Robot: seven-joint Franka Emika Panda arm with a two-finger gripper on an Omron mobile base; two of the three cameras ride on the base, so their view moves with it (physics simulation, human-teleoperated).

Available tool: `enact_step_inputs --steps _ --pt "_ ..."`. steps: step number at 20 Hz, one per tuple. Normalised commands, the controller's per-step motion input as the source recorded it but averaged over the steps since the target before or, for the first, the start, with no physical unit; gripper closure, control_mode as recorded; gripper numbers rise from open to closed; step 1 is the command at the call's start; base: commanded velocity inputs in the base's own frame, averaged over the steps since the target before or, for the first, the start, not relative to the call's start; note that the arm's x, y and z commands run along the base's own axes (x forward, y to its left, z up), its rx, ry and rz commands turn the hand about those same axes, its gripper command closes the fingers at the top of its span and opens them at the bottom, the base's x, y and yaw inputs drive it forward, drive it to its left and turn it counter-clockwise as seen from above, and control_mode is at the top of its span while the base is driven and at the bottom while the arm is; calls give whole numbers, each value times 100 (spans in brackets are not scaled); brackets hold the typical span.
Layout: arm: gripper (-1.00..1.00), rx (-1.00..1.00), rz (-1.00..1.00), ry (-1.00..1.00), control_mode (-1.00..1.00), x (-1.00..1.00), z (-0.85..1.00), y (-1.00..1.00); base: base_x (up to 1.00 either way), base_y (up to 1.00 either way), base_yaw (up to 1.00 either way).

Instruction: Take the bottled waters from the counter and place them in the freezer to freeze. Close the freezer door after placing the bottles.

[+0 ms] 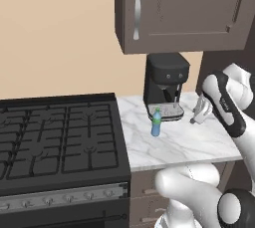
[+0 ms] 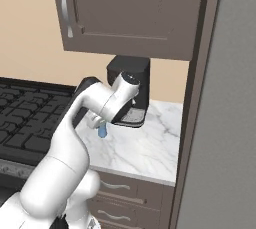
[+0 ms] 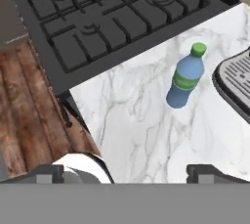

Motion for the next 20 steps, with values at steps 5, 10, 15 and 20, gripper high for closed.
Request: enact_step_inputs --steps 5,10,15,20 --pt "-100 0 49 -13 -100 51 -40 -1 0 0 0" --pt "-100 0 44 -12 -100 46 -31 -2 0 0 0" --pt "-100 3 23 -10 -100 35 -24 0 0 0 0" --pt "-100 7 15 -3 -100 34 -12 0 0 0 0"
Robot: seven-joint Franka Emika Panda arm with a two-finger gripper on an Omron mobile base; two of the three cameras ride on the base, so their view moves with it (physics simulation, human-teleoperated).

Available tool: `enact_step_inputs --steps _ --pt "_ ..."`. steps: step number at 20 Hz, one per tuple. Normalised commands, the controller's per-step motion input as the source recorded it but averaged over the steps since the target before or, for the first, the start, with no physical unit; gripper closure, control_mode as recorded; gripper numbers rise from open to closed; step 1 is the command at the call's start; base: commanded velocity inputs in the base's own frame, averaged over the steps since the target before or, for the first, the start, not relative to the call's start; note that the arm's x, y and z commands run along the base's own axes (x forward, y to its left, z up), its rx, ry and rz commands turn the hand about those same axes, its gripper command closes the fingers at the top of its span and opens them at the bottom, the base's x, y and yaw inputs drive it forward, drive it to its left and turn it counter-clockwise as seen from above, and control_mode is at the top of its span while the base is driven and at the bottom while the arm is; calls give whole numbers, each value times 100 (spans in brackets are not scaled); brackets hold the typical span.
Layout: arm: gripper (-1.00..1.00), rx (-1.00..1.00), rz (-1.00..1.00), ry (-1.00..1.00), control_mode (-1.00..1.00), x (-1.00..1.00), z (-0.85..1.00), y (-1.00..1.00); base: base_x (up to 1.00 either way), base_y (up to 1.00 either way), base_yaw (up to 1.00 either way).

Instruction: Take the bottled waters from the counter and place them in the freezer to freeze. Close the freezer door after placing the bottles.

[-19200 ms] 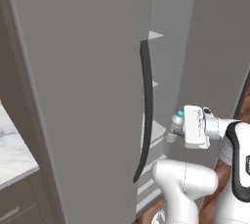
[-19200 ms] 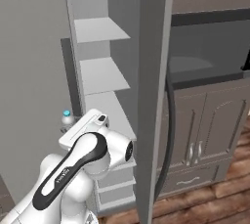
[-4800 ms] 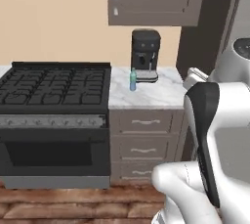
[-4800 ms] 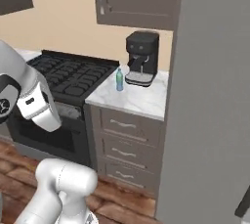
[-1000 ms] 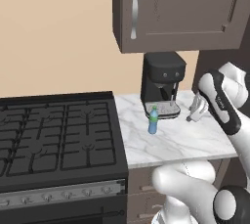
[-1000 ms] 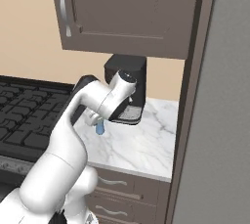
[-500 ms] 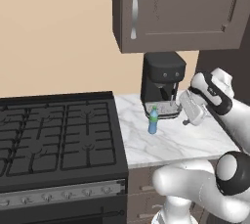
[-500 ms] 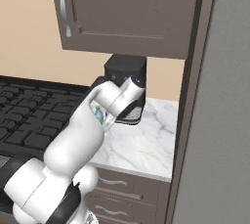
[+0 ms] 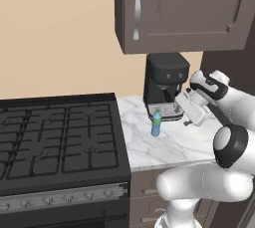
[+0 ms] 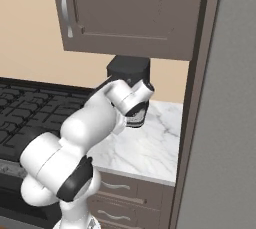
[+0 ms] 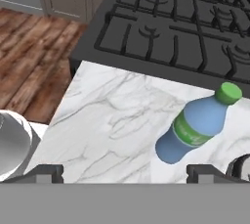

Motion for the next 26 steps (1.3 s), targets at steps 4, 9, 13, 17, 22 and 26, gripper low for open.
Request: enact_step_inputs --steps 4,9,13,17,22,26 --pt "-100 9 6 -4 -100 13 0 3 0 0 0" --pt "-100 10 0 -5 -100 0 -13 2 0 0 0" --pt "-100 7 -5 -4 -100 0 -7 0 0 0 0" --pt "-100 7 -3 0 -100 15 -4 0 0 0 0" --pt "-100 7 0 0 -100 7 -5 0 0 0 0" --pt "-100 9 0 0 -100 0 0 0 0 0 0"
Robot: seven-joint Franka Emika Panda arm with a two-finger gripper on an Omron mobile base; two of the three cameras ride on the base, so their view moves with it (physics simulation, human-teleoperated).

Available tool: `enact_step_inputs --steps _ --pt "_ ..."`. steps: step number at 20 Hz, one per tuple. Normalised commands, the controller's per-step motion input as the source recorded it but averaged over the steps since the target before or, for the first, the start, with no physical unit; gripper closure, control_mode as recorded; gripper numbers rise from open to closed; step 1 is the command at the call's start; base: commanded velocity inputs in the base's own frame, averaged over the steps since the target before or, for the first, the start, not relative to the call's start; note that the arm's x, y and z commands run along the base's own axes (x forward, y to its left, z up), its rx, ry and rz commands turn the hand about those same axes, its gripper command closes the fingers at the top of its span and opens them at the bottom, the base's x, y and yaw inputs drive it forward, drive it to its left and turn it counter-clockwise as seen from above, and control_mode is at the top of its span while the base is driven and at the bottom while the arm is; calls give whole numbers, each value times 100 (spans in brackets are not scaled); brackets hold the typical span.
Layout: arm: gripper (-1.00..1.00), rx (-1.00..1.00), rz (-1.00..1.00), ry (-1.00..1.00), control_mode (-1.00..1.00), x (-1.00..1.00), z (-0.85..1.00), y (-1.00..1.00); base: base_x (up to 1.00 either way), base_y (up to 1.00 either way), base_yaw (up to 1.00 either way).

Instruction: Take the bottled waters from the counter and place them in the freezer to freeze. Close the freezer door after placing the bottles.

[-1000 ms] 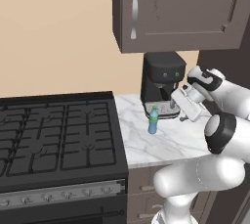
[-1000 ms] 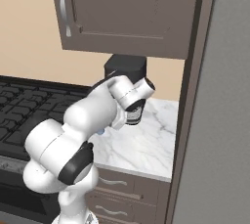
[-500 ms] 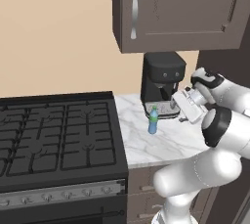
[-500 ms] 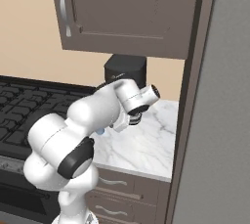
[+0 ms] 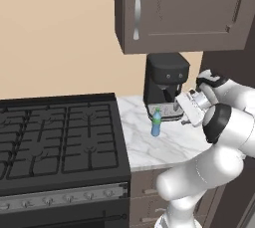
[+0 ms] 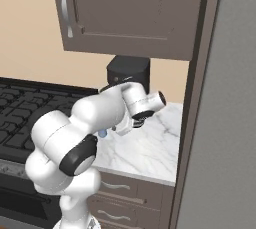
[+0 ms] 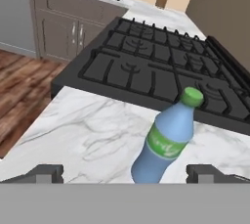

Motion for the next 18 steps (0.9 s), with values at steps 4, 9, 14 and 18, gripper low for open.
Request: enact_step_inputs --steps 4,9,14,18 --pt "-100 11 0 0 -100 9 -2 0 0 0 0" --pt "-100 16 0 0 -100 10 -12 1 0 0 0" --pt "-100 17 0 1 -100 18 -23 2 0 0 0" --pt "-100 17 0 3 -100 6 -29 0 0 0 0"
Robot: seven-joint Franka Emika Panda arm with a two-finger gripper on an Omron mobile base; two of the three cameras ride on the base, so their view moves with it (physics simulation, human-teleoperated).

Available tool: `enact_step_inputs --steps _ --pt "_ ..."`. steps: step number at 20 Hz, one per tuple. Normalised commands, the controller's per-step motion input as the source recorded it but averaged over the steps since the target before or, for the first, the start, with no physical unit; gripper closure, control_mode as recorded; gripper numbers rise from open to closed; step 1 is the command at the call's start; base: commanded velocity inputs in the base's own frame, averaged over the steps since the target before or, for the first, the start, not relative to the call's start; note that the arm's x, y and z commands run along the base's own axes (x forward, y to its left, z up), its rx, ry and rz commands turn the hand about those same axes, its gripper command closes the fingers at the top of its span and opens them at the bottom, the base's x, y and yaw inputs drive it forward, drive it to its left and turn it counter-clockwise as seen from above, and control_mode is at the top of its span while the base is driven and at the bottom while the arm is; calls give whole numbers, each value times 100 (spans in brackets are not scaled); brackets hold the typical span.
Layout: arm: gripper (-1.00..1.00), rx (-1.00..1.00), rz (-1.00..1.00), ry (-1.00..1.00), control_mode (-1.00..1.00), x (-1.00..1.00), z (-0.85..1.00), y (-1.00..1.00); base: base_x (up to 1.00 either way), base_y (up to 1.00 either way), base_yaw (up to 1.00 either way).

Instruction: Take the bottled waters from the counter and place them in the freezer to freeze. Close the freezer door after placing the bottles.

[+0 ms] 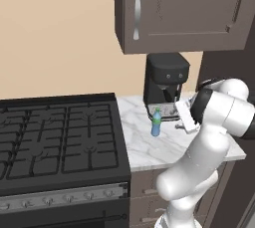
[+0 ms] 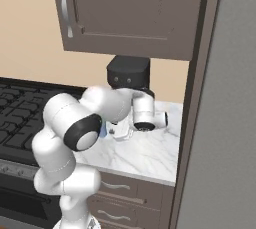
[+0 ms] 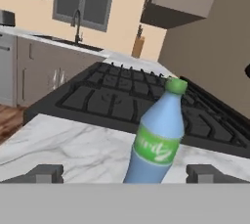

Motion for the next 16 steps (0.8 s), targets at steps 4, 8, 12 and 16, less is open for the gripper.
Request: enact_step_inputs --steps 4,8,12,16 --pt "-100 15 0 0 -100 9 -15 0 0 0 0" --pt "-100 16 0 0 -100 10 -8 0 0 0 0" --pt "-100 16 0 0 -100 18 0 0 0 0 0" --pt "-100 2 0 0 -100 20 0 0 0 0 0"
